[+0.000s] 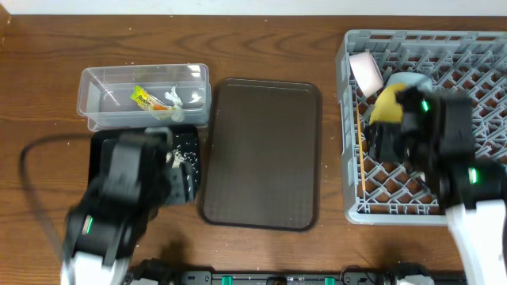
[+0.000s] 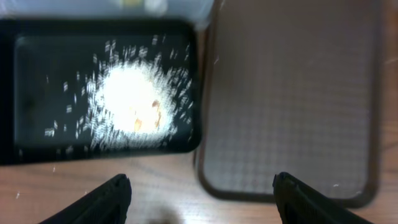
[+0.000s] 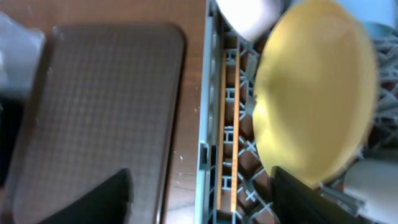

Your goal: Sort waste into correct bins and load items into the dishwasher rack

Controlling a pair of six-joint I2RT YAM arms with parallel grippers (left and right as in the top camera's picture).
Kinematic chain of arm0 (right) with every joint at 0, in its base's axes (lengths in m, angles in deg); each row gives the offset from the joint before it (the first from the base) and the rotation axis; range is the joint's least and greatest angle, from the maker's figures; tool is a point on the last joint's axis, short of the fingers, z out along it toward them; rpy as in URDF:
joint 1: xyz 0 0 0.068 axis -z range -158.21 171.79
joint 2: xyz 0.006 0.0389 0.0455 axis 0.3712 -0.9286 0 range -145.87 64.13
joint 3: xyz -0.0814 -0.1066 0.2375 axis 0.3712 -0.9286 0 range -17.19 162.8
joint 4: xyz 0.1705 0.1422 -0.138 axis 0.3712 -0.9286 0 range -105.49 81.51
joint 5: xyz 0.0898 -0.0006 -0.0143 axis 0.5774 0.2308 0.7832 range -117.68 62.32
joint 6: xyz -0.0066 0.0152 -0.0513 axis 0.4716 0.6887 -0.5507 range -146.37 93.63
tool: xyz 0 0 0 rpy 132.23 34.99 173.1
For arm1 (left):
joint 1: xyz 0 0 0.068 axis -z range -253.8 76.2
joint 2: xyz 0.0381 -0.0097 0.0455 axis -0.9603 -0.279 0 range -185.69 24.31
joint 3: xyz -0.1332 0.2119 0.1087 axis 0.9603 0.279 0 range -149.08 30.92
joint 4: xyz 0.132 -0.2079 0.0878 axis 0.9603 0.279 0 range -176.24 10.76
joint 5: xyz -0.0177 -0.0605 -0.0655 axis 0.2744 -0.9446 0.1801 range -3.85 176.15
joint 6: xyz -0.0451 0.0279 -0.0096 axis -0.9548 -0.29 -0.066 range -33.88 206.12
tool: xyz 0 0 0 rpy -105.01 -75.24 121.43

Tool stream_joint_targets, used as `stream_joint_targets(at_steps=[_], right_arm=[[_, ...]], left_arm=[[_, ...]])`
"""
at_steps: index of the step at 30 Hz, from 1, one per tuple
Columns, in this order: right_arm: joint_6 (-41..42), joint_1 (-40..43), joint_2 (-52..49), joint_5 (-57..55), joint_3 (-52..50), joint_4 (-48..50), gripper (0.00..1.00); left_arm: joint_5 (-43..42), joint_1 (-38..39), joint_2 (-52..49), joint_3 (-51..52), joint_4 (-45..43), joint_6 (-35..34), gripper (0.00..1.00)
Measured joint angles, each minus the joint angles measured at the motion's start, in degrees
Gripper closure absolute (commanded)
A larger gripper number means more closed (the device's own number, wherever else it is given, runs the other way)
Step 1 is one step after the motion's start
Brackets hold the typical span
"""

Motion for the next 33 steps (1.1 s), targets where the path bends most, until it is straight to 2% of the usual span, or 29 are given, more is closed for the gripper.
stream_joint_targets(at_steps=[3, 8, 9, 21, 33], right_arm=[[0.4, 0.0, 9.6, -2.3, -7.9, 3.1, 0.01], [0.7, 0.0, 21.1, -5.1, -14.7, 3.2, 0.01], [0.7, 0.0, 22.1, -5.3, -15.1, 2.8, 0.01], [0.8, 0.0, 25.0, -6.5, -15.9, -8.5, 0.01], [0.7, 0.0, 25.0, -7.2, -16.0, -11.4, 0.01]], left_arm=[[0.0, 0.3, 9.7, 2.9, -0.9, 0.0, 0.23], [0.0, 0.4, 18.3, 4.0, -1.0, 0.0, 0.23], [0.0, 0.4, 19.0, 4.0, -1.0, 0.0, 0.01], [0.0, 0.4, 20.9, 4.0, -0.9, -0.2, 0.0], [0.0, 0.4, 20.9, 4.0, -0.9, -0.2, 0.0]])
